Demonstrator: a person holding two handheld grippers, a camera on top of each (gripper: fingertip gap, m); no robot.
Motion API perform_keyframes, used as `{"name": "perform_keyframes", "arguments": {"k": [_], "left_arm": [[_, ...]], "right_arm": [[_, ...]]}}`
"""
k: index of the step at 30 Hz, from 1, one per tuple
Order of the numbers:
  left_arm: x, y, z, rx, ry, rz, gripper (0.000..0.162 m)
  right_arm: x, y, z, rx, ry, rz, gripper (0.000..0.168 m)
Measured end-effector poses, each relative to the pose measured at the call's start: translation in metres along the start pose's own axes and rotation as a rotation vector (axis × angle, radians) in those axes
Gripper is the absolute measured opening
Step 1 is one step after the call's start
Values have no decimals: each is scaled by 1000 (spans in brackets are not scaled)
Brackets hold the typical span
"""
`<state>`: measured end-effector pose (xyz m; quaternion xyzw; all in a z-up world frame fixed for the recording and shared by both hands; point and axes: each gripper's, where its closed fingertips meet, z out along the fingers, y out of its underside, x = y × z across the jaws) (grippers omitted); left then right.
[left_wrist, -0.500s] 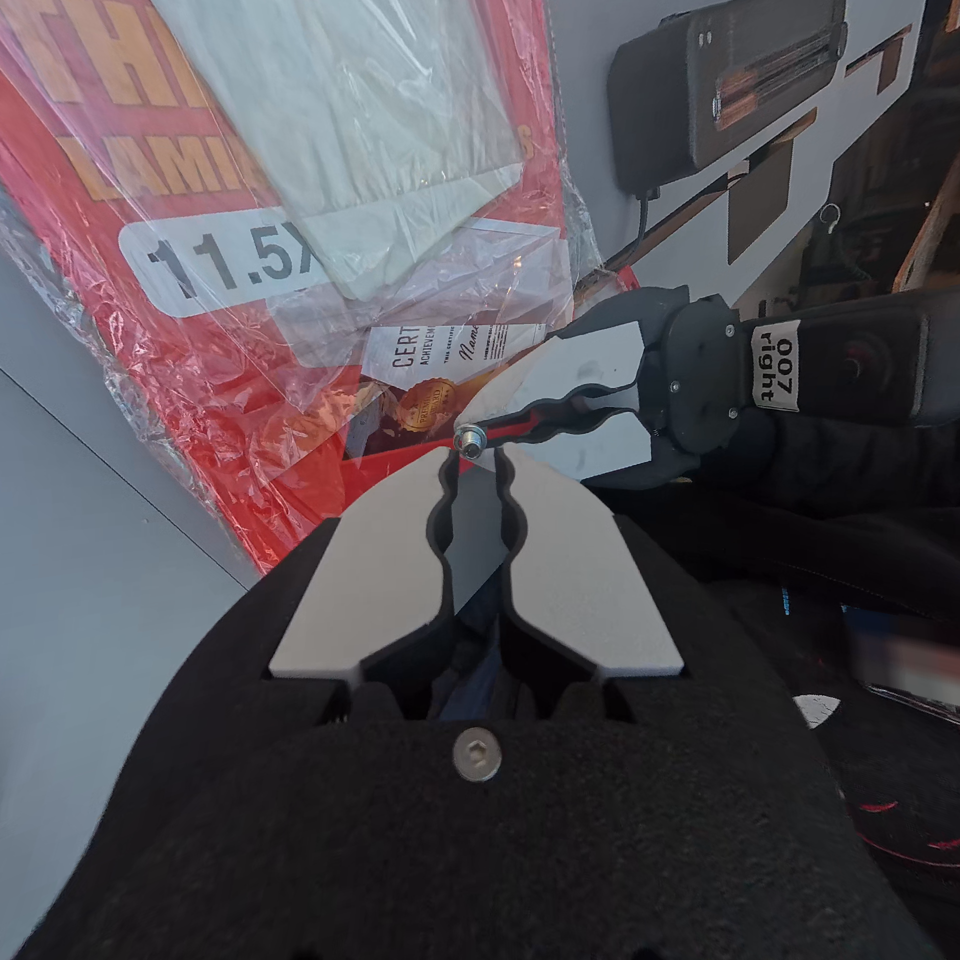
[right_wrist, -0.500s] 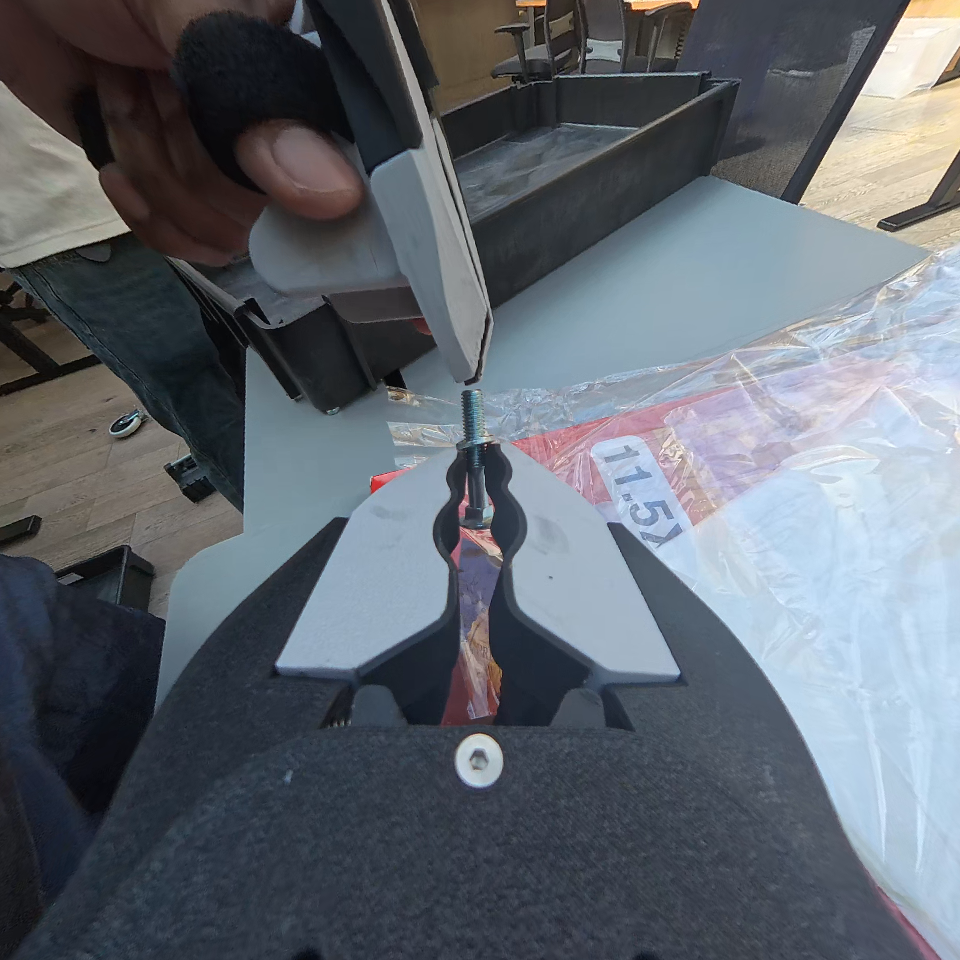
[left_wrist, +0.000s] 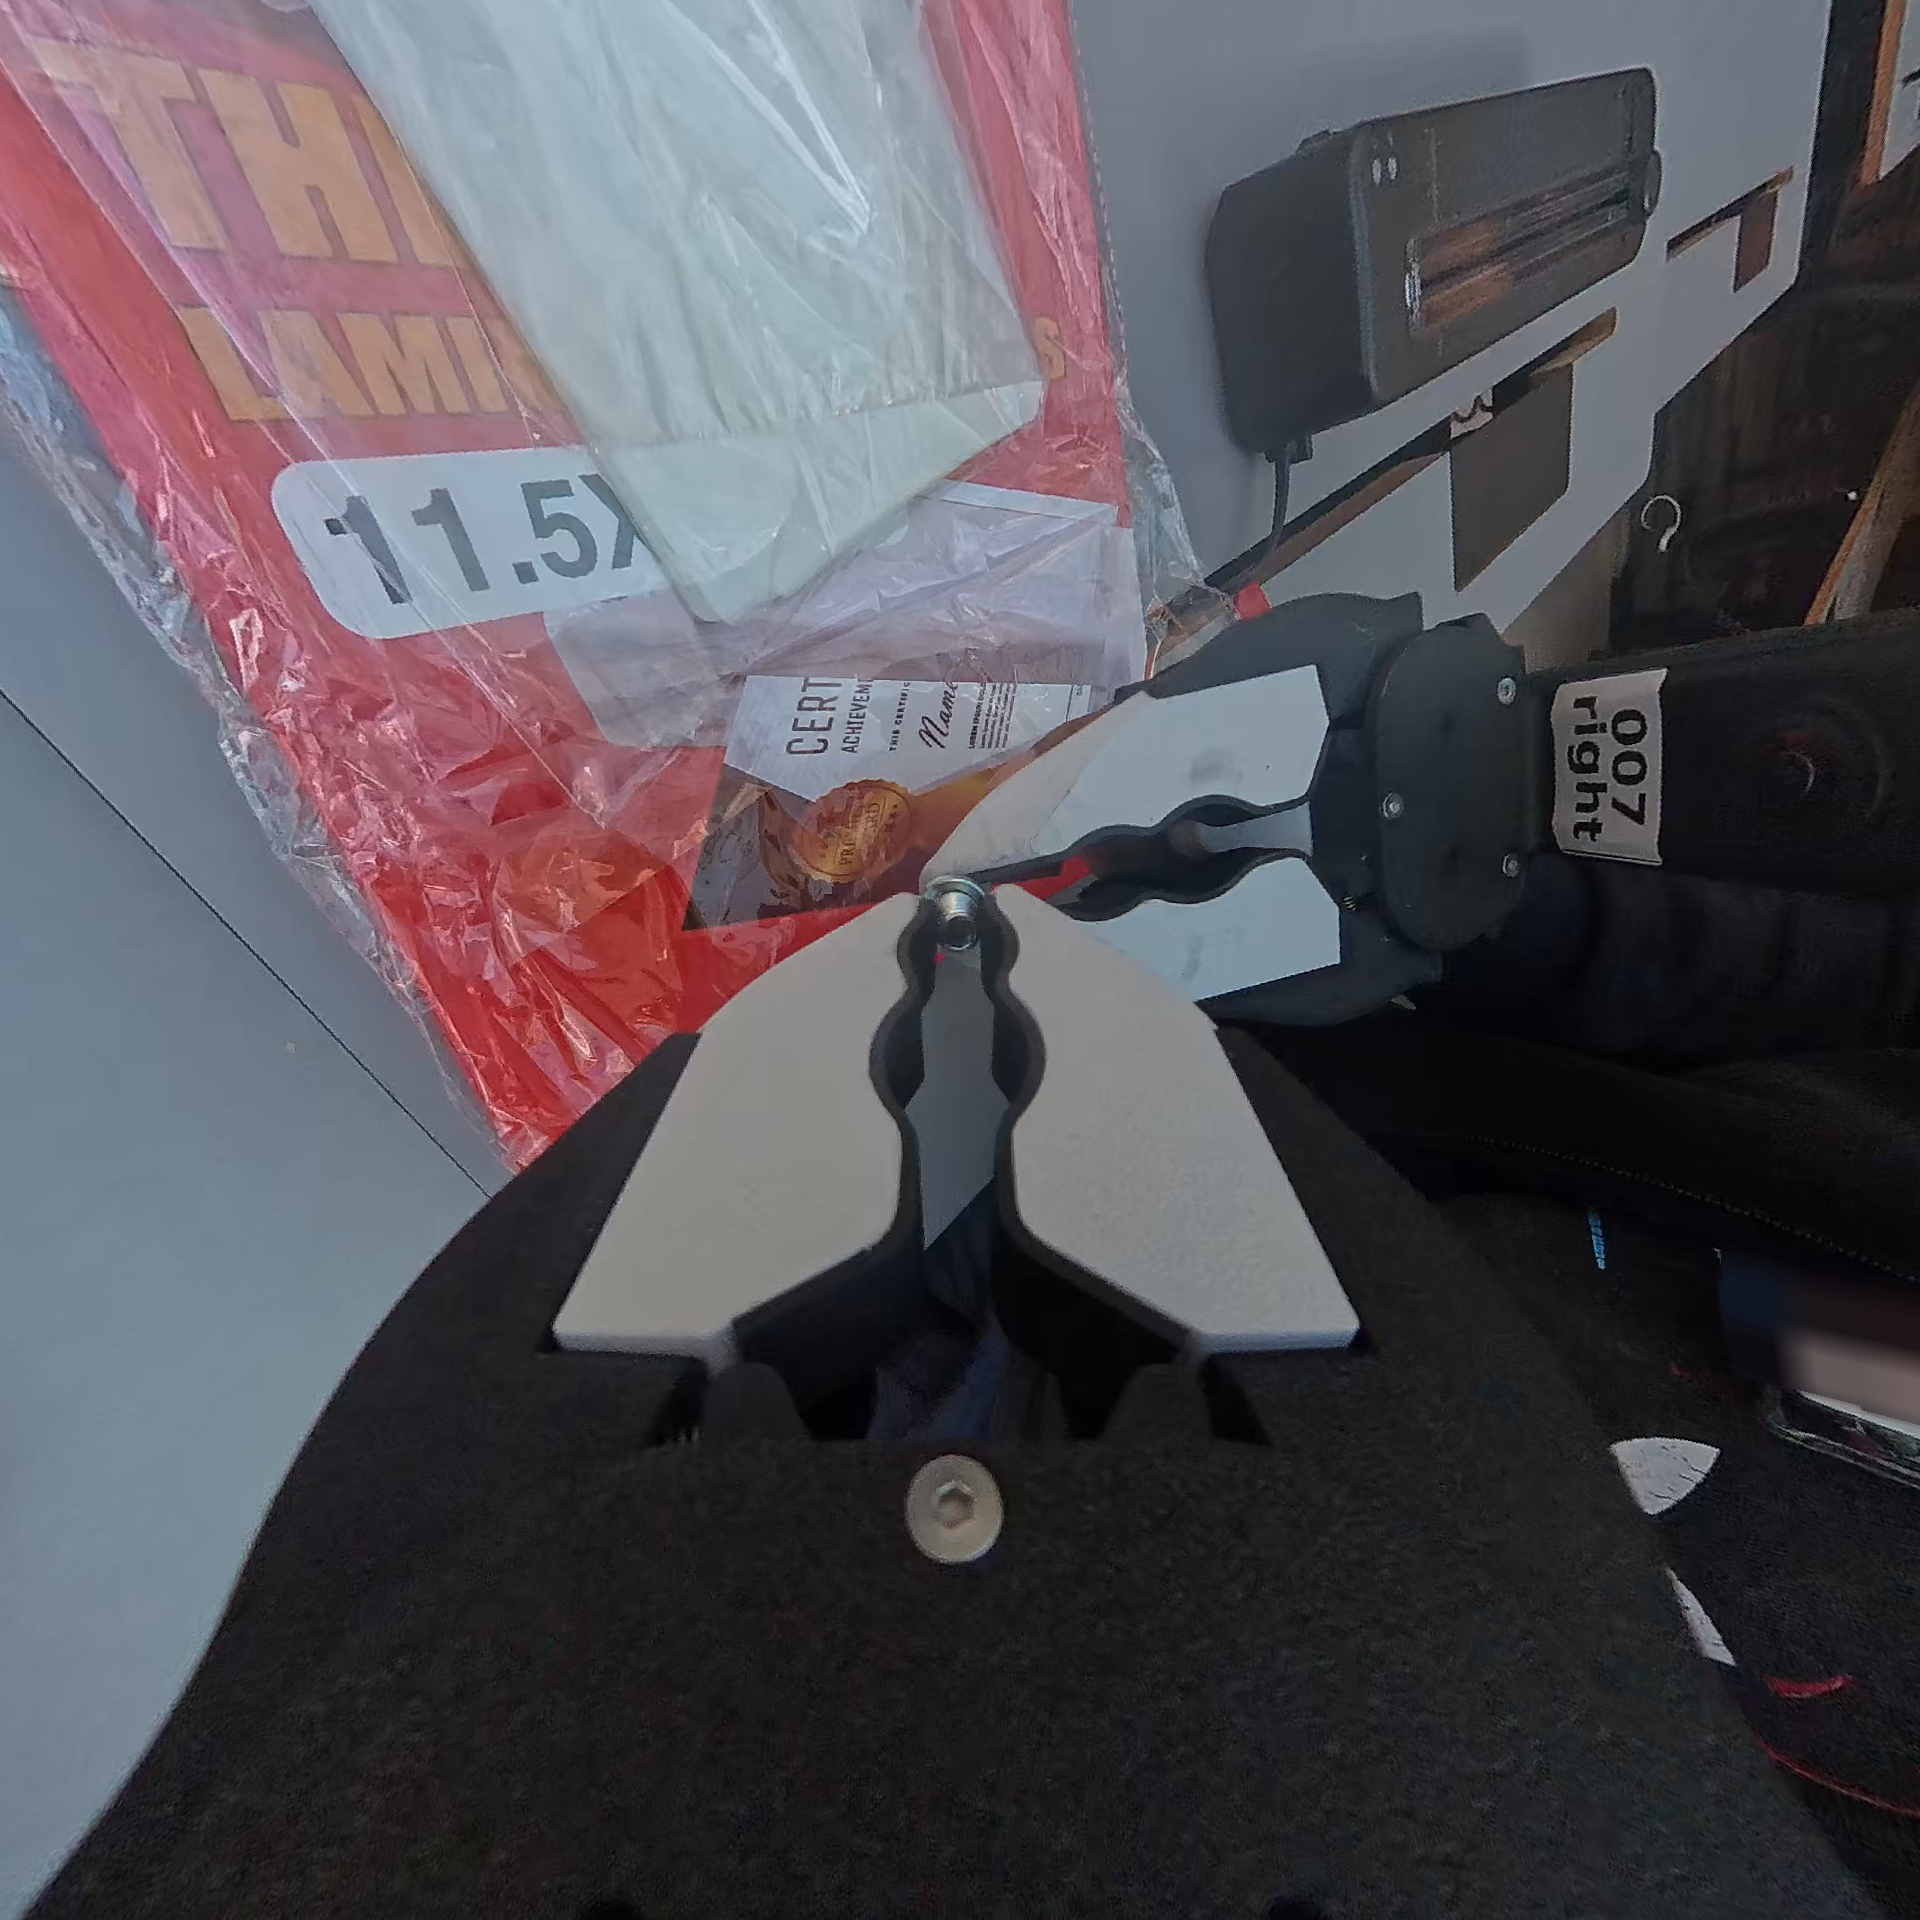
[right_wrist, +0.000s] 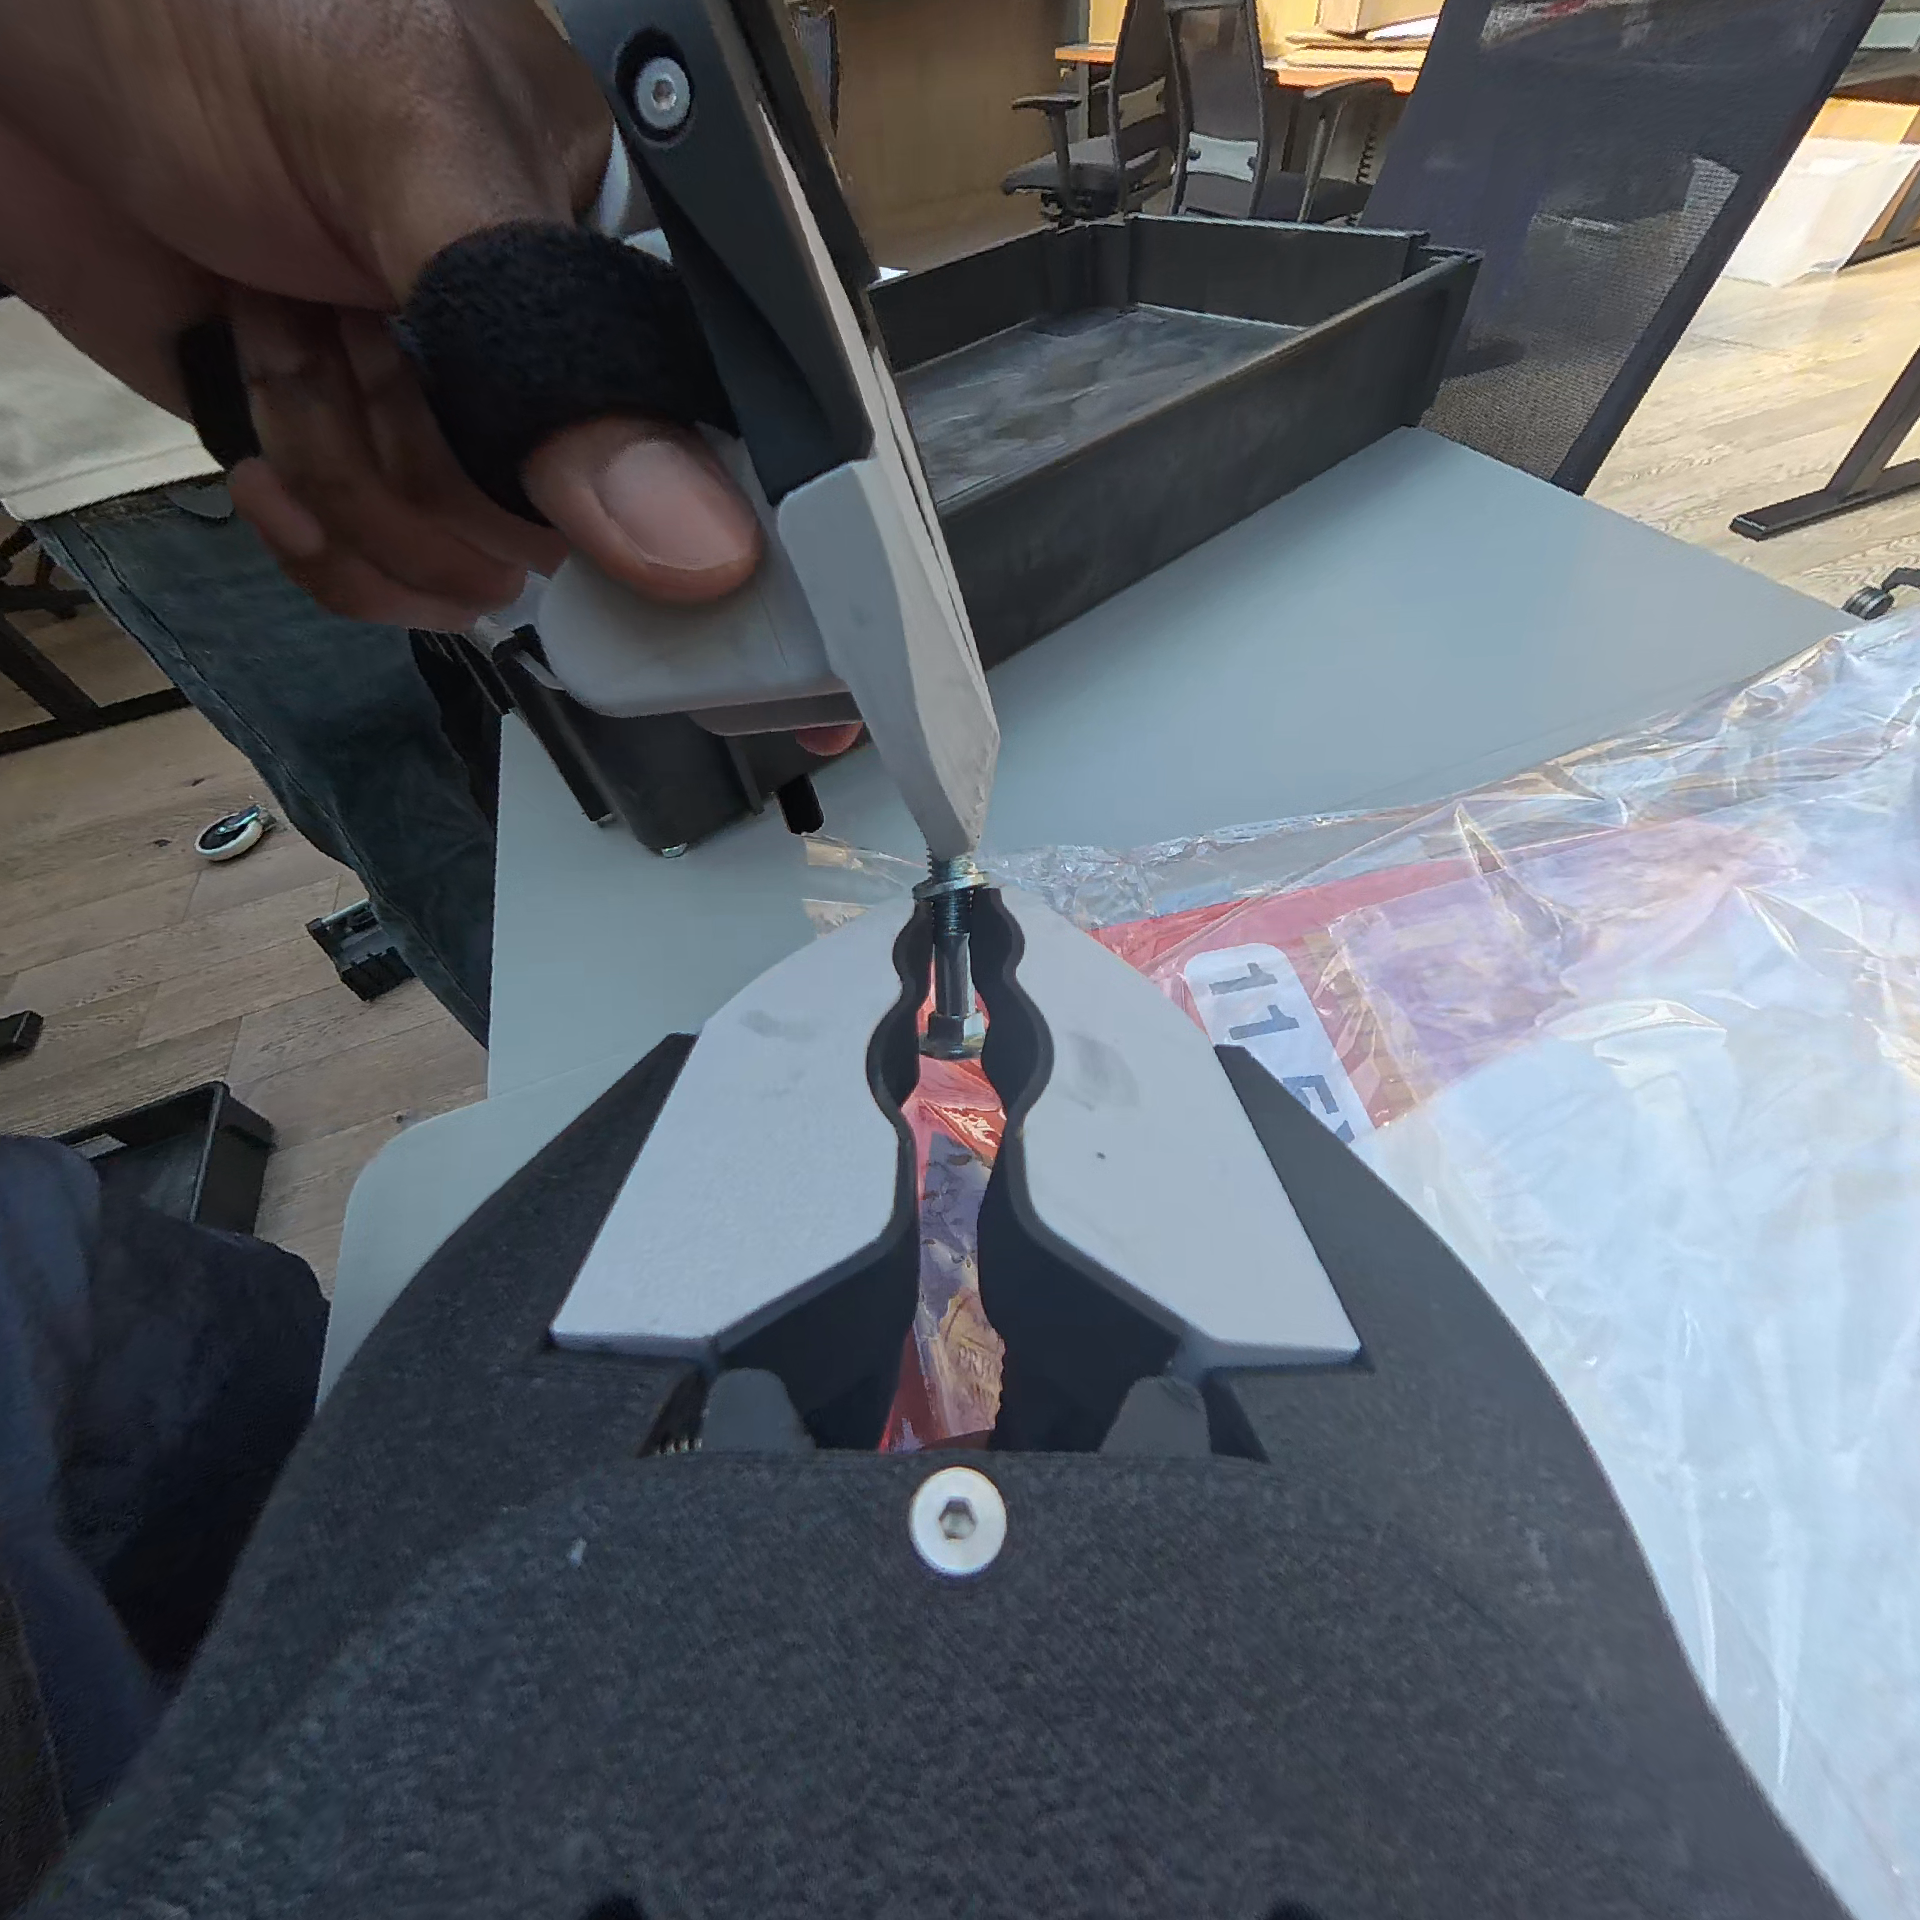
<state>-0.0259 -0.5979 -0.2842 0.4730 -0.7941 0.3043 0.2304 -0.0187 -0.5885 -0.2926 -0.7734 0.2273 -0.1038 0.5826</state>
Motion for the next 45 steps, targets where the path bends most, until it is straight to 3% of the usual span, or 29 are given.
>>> {"name": "perform_keyframes", "arguments": {"k": [7,22,28,45], "left_arm": [[4,1,-5,58,-22,19,7],[12,3,-18,99,-61,6,7],[28,7,-15,55,-50,24,7],[80,-14,-36,85,0,108,8]], "right_arm": [[-3,-5,-2,9,13,-29,7],[-6,-1,-12,-26,32,-32,29],[-15,1,-19,-41,22,-33,17],[-6,-46,-58,41,95,-68,16]]}}
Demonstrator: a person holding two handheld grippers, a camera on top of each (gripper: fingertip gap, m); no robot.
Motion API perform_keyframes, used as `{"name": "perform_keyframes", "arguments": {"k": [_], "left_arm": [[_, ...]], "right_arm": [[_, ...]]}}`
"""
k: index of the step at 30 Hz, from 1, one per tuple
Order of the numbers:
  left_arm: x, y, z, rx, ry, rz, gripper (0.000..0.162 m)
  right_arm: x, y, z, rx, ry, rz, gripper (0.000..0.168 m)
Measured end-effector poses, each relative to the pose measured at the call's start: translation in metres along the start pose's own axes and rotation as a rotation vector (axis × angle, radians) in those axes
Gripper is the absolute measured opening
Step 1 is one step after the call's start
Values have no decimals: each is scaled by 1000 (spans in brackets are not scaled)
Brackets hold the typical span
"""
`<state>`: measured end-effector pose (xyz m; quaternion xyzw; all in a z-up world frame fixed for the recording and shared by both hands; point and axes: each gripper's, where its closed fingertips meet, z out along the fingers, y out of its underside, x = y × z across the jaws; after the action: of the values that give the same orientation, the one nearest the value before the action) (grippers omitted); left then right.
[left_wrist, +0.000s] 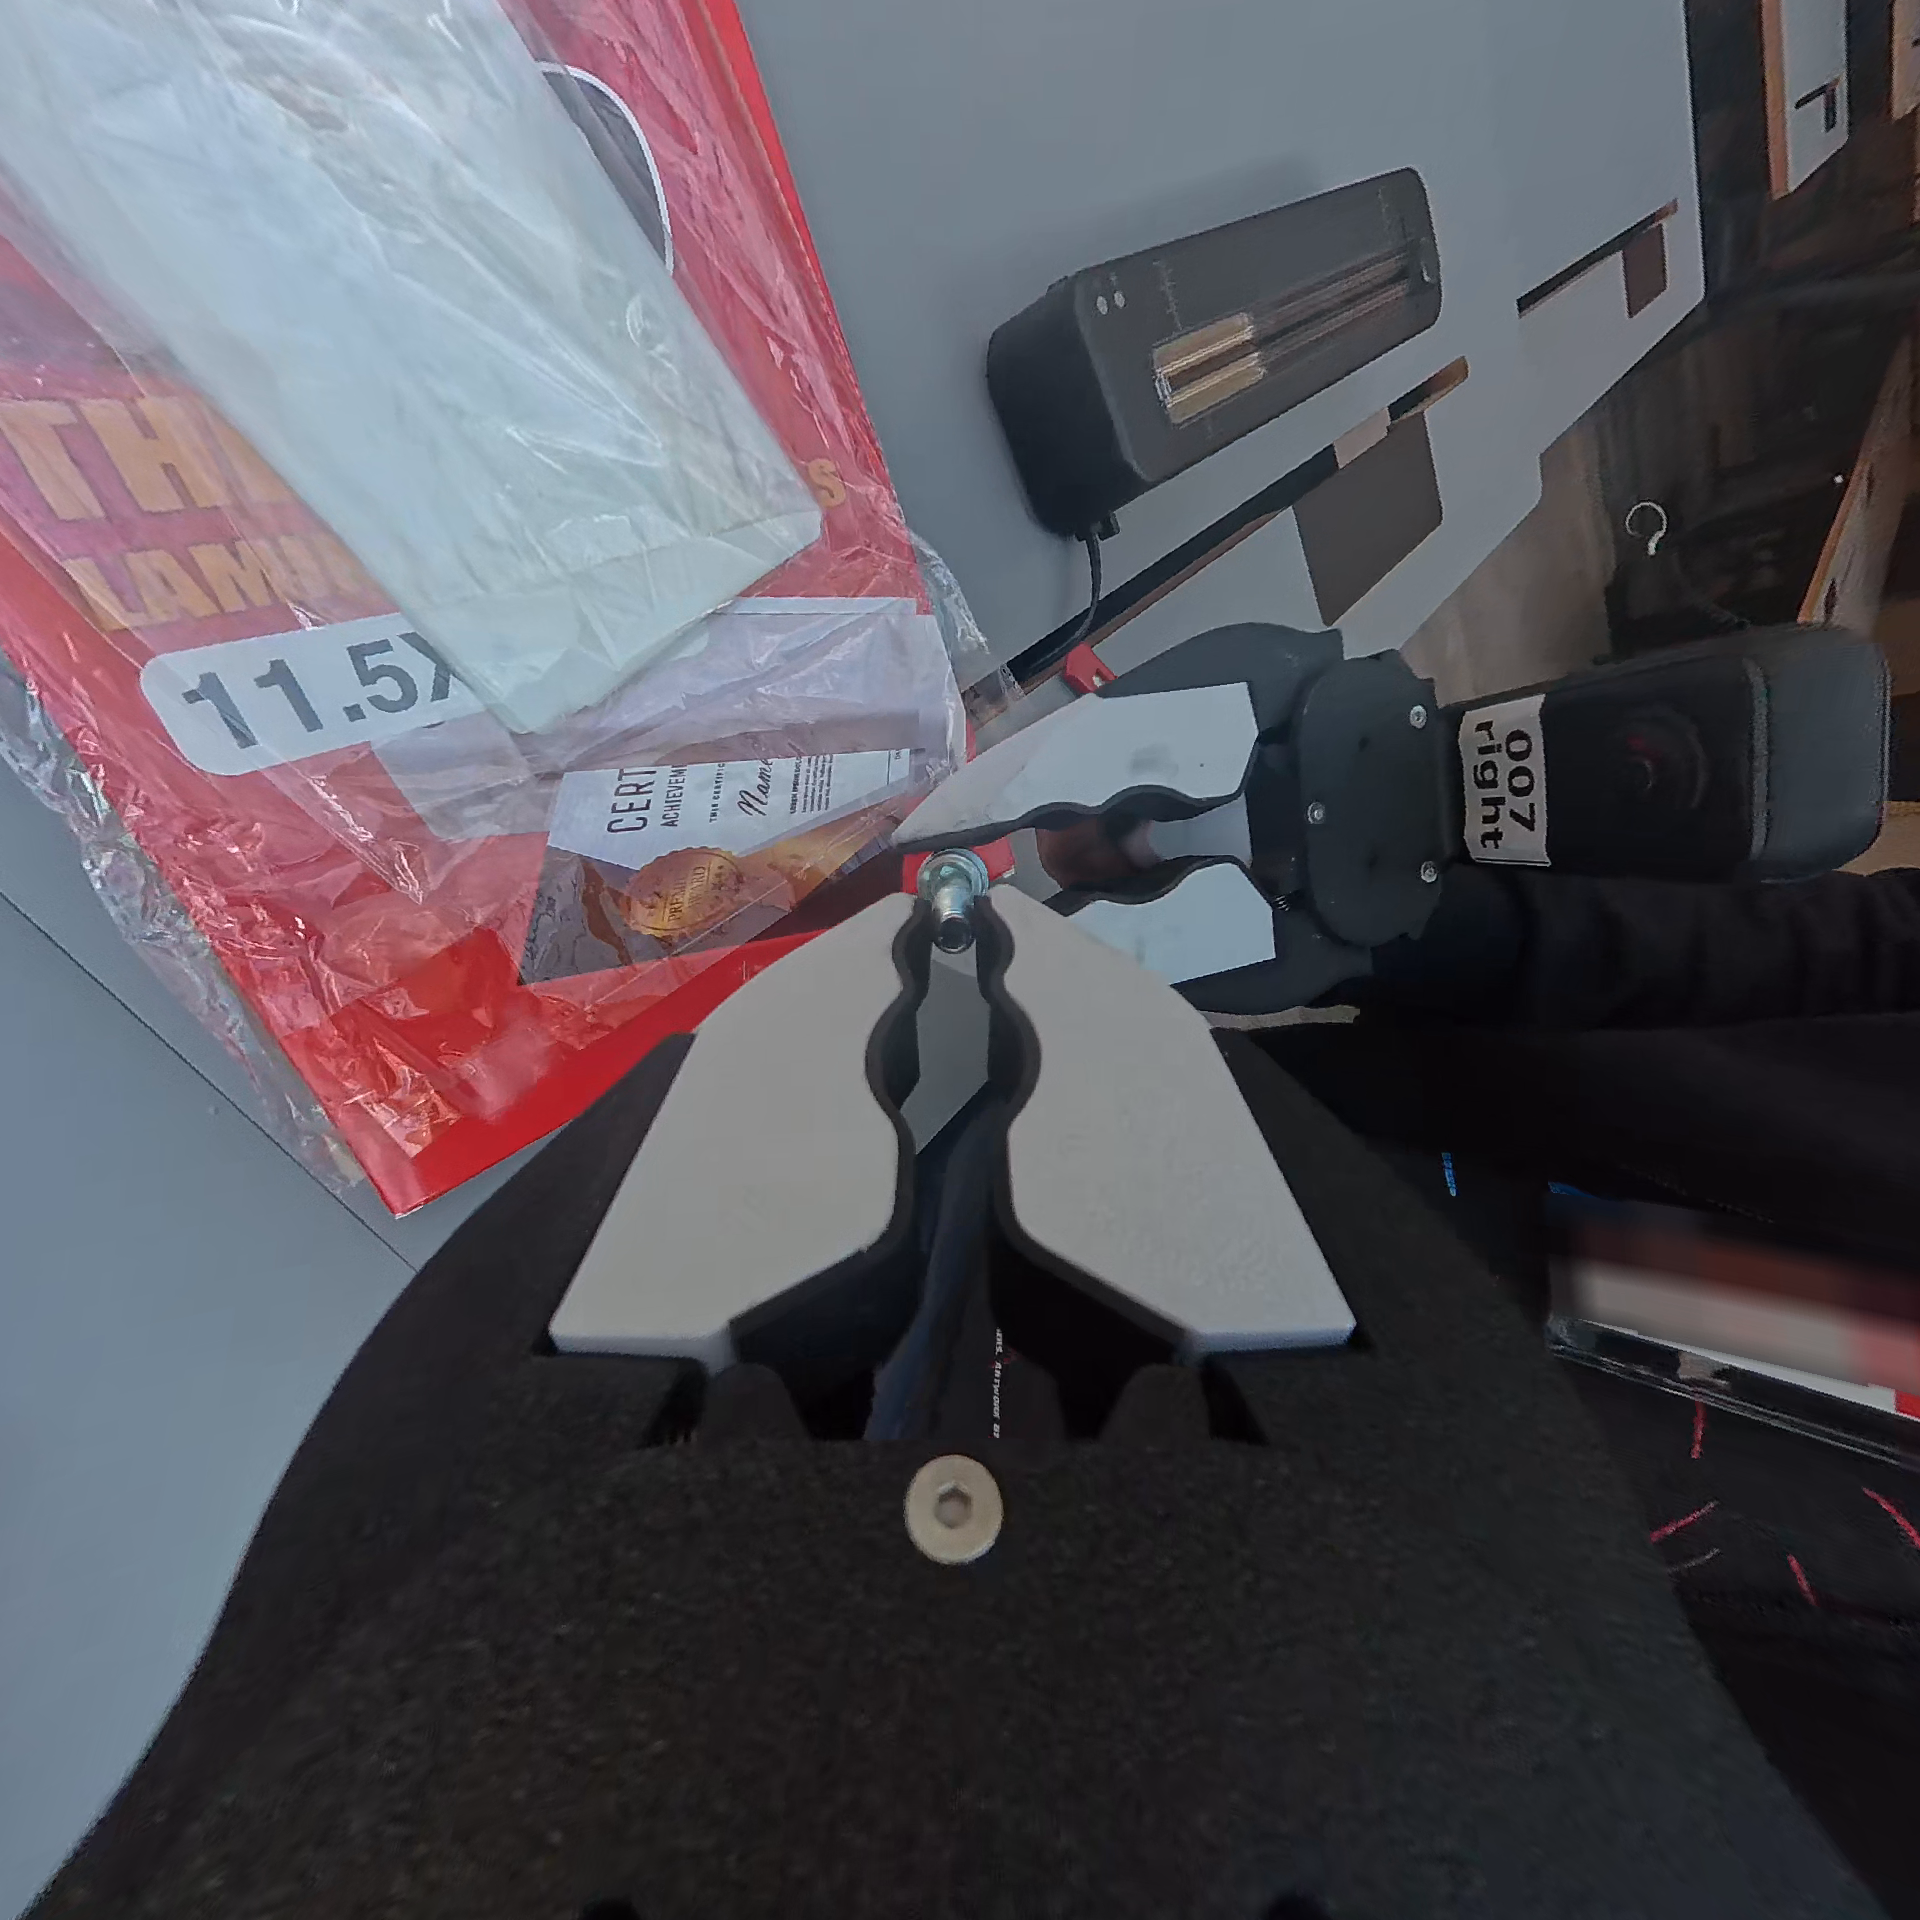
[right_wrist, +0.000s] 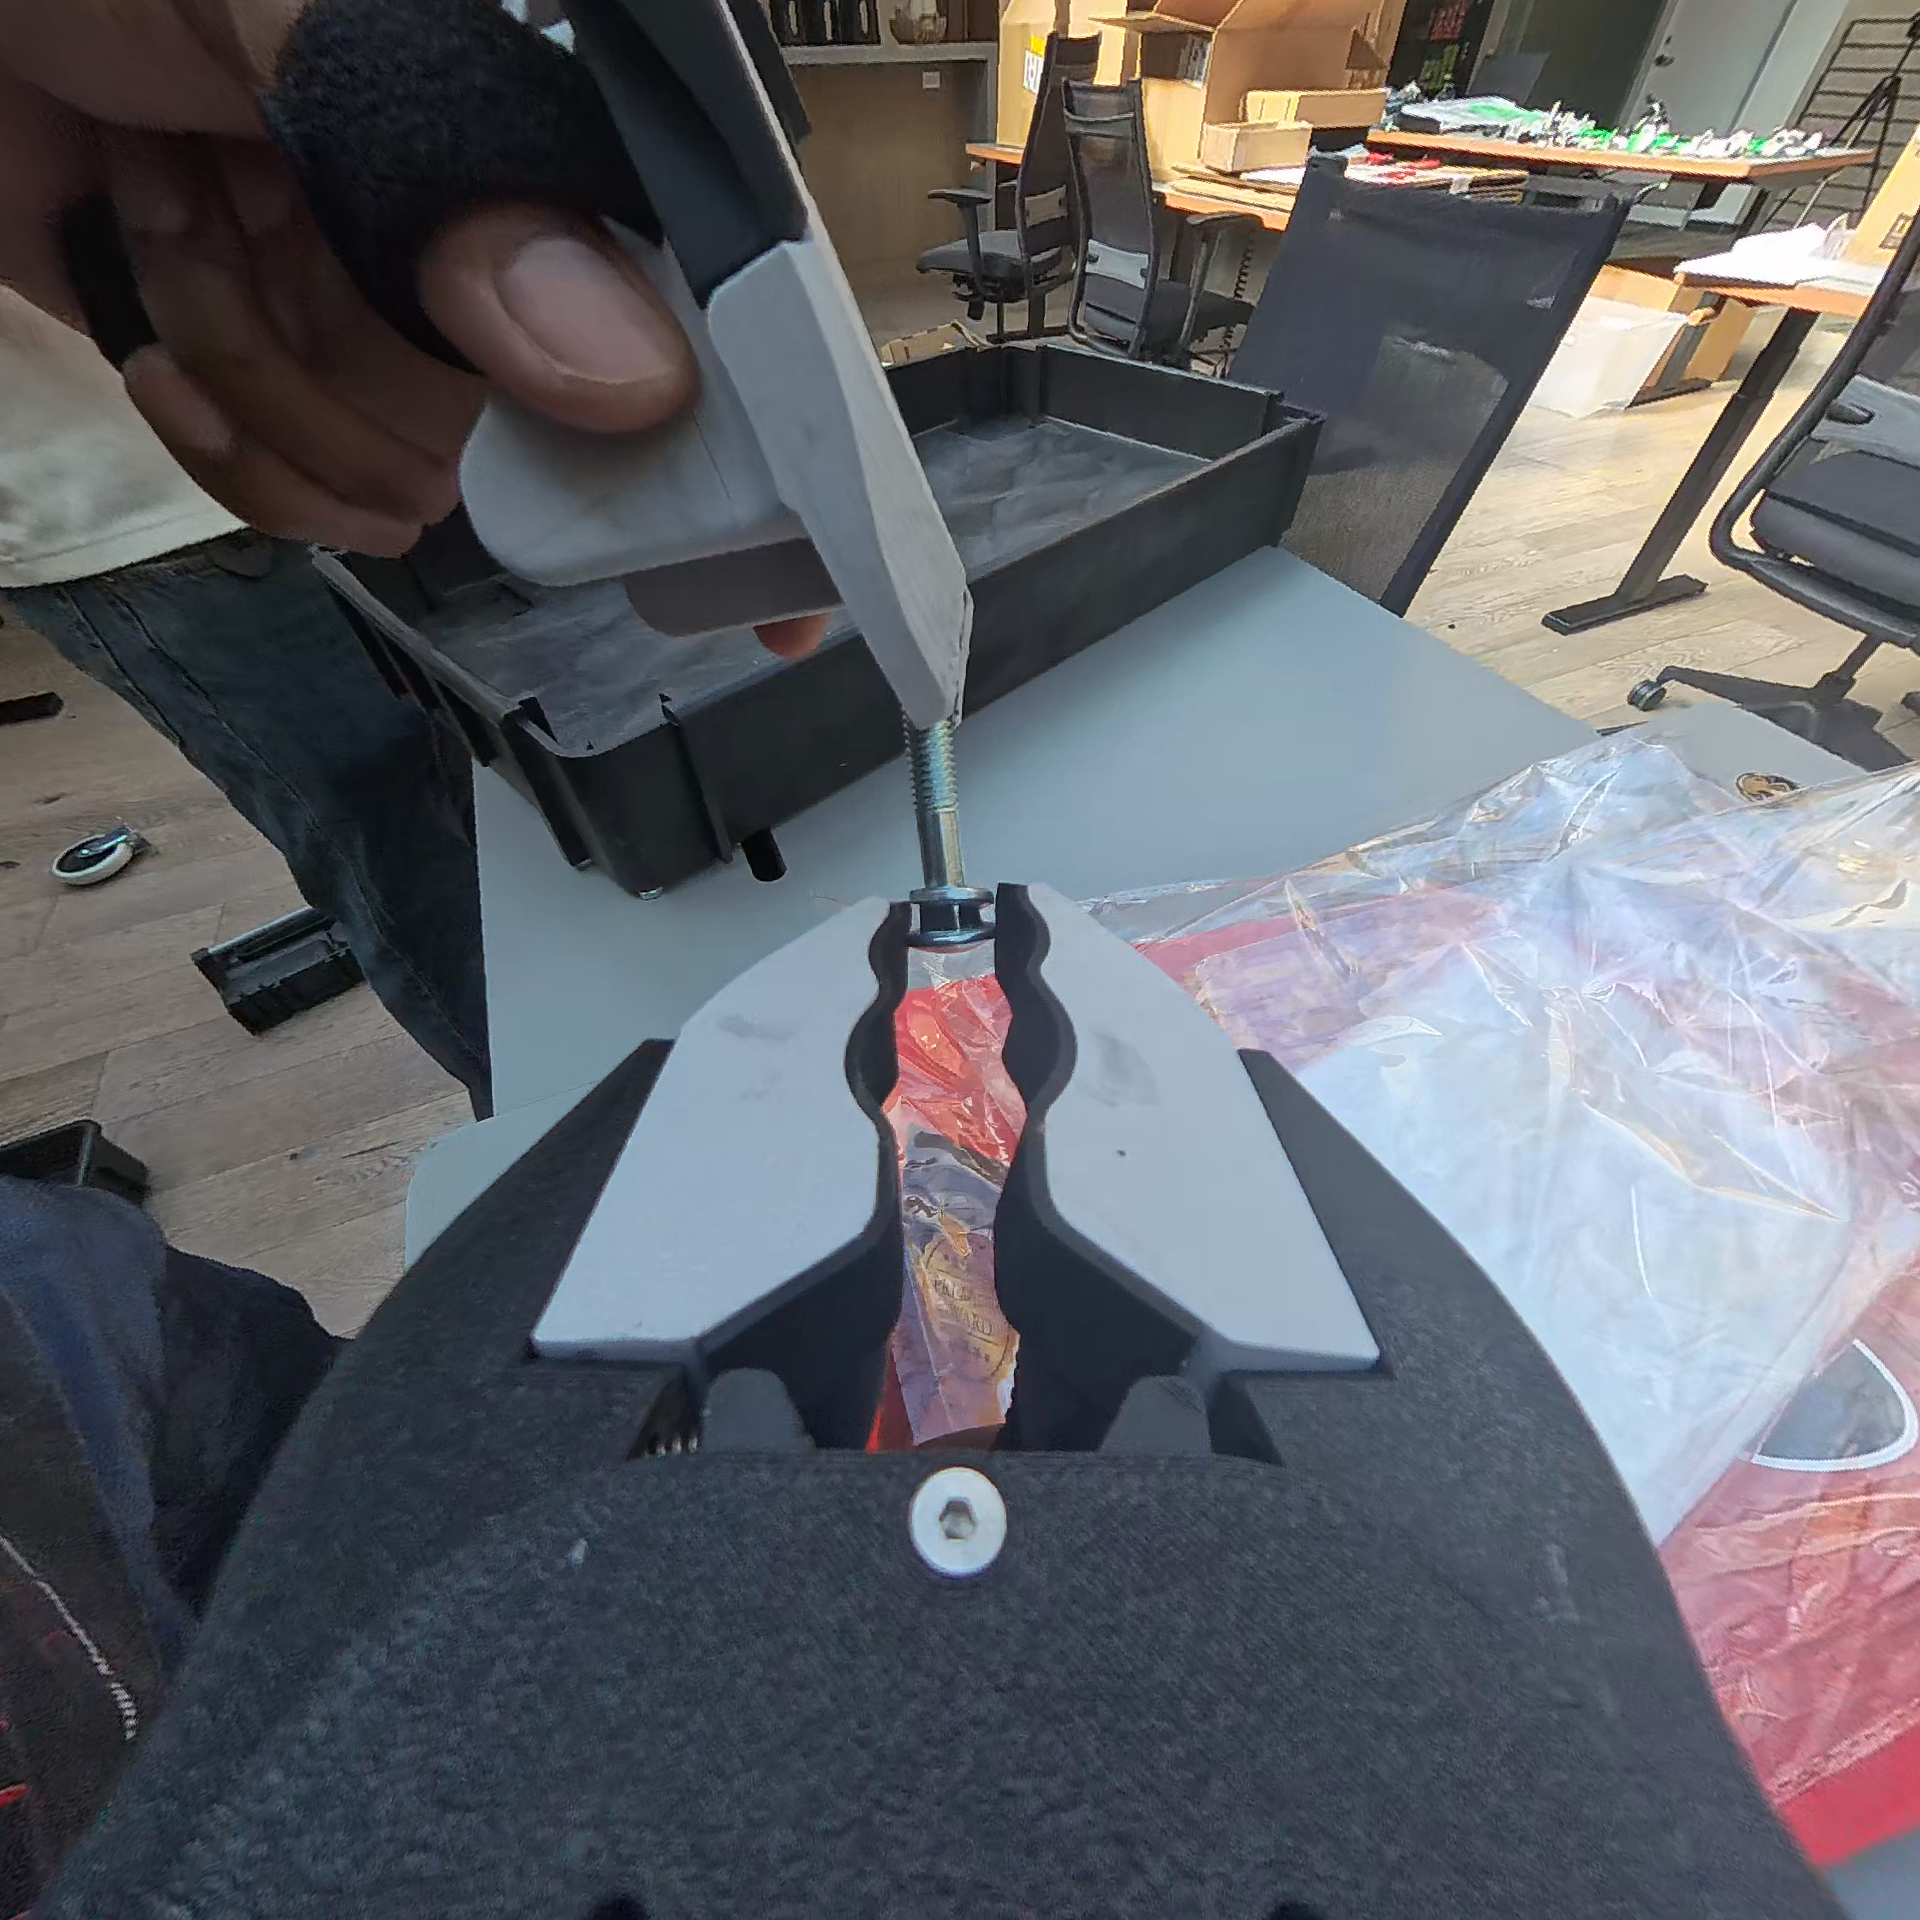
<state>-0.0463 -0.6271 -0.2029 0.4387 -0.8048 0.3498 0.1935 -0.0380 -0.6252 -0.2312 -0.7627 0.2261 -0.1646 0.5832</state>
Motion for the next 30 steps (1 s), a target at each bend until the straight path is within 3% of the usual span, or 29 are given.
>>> {"name": "perform_keyframes", "arguments": {"k": [12,16,19,26,30], "left_arm": [[16,0,-23,149,78,-68,7],[23,-2,-35,202,178,-174,7],[25,-1,-43,215,246,-234,7],[29,-4,-61,271,392,-298,8],[32,-4,-65,307,416,-290,21]], "right_arm": [[-13,-29,-9,84,-36,-20,17],[-16,-45,-10,133,-40,-41,32],[-20,-57,-9,166,-61,-59,17],[-24,-77,-6,206,-122,-31,17],[-23,-85,-2,212,-112,-25,16]]}}
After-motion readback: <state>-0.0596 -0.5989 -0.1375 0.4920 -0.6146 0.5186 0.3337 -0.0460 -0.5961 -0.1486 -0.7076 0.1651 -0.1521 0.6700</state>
